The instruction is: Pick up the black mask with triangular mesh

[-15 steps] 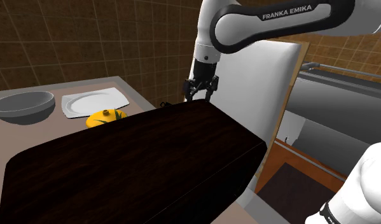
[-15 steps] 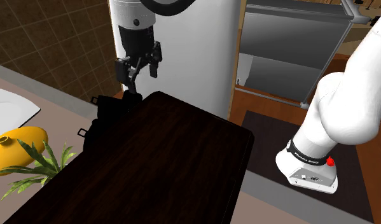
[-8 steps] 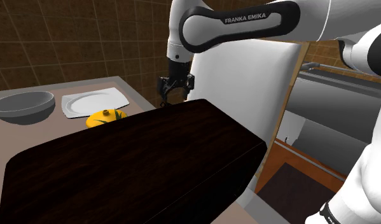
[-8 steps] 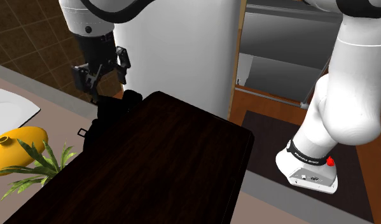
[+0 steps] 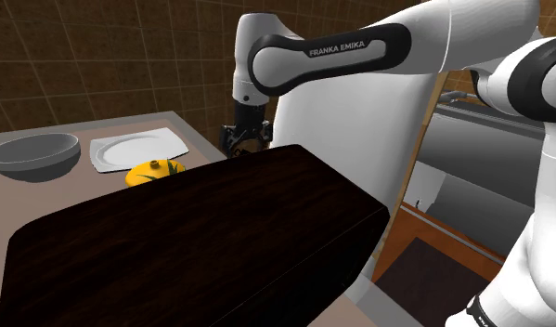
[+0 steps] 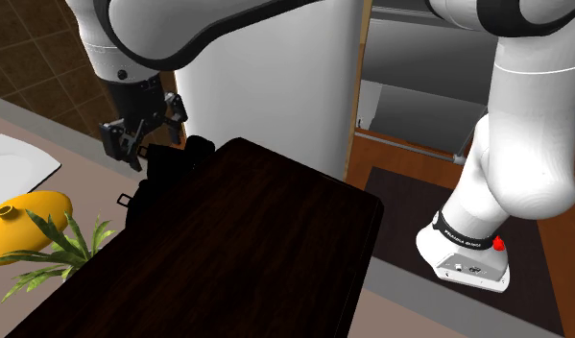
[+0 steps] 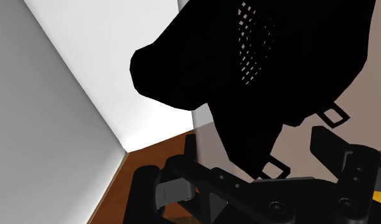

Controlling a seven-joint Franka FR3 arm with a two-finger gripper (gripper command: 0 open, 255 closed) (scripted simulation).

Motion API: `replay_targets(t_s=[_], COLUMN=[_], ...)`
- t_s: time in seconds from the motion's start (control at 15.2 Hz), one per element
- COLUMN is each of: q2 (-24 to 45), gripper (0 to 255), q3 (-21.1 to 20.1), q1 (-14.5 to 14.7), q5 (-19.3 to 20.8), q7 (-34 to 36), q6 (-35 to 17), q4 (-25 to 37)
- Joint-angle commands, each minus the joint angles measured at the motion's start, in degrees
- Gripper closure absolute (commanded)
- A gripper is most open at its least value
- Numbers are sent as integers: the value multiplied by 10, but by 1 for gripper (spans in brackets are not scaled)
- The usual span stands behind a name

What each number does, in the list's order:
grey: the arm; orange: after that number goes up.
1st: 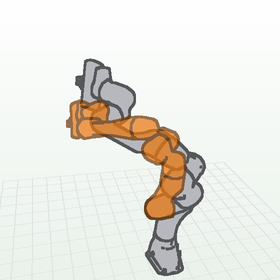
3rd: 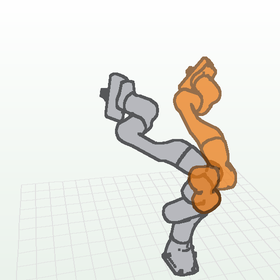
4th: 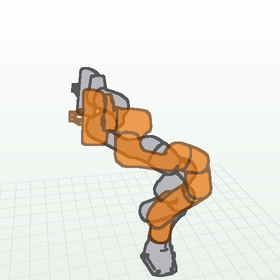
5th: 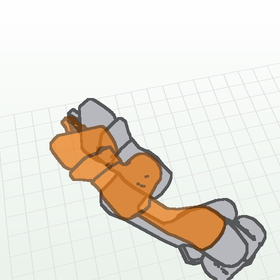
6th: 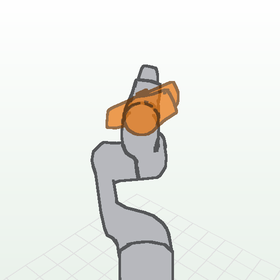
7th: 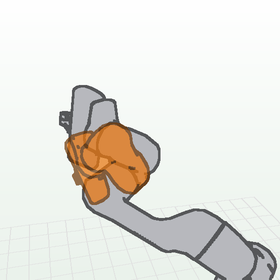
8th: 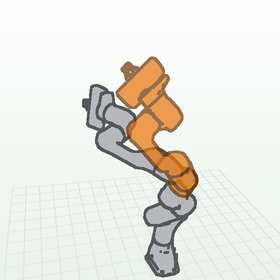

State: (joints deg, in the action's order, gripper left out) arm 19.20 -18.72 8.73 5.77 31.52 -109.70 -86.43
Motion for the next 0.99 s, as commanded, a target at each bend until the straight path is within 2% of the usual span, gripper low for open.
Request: replay_targets(t_s=[0.0, 0.13, 0.2, 0.79, 0.92], q2=[2, 2, 1, 2, 1], gripper=[0, 0, 255, 255, 255], q3=[1, 1, 1, 1, 0], q1=[-1, -1, -1, -1, 0], q5=[1, 1, 1, 1, 0], q7=[0, 0, 0, 0, -1], q6=[-12, -12, -12, -12, 3], q4=[-10, -10, -11, -10, 3])
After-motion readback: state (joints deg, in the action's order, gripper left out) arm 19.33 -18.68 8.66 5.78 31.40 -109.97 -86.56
